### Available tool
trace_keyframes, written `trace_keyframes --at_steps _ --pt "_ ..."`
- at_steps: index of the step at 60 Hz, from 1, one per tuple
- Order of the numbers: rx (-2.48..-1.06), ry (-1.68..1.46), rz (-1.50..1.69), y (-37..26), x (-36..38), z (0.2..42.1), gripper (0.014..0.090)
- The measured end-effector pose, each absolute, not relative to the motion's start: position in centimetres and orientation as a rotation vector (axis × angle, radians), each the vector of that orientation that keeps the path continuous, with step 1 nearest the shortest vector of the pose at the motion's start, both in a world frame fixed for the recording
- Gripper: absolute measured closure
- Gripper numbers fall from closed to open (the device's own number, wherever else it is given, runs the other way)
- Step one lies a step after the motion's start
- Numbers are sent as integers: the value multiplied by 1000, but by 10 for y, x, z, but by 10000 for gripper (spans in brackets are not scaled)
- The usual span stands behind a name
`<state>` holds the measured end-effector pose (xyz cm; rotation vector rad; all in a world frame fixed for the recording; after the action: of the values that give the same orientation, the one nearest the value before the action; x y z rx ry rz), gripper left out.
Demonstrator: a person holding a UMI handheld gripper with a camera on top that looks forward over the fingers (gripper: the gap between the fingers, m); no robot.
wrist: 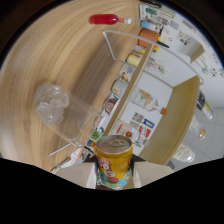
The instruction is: Make me a cup of Vodka Sunrise.
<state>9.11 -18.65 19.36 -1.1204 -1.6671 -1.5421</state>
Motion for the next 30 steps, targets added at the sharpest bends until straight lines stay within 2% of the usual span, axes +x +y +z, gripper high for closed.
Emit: trace_keyframes --at_steps 7,15,25,30 --pt "-1084 -1704 -1549 -187 86 192 532" --pt "-1163 -1606 -1460 -192 85 201 531" --pt "-1394 -1157 -1130 -209 88 256 531" --pt "-1439 -929 -920 -220 94 290 526"
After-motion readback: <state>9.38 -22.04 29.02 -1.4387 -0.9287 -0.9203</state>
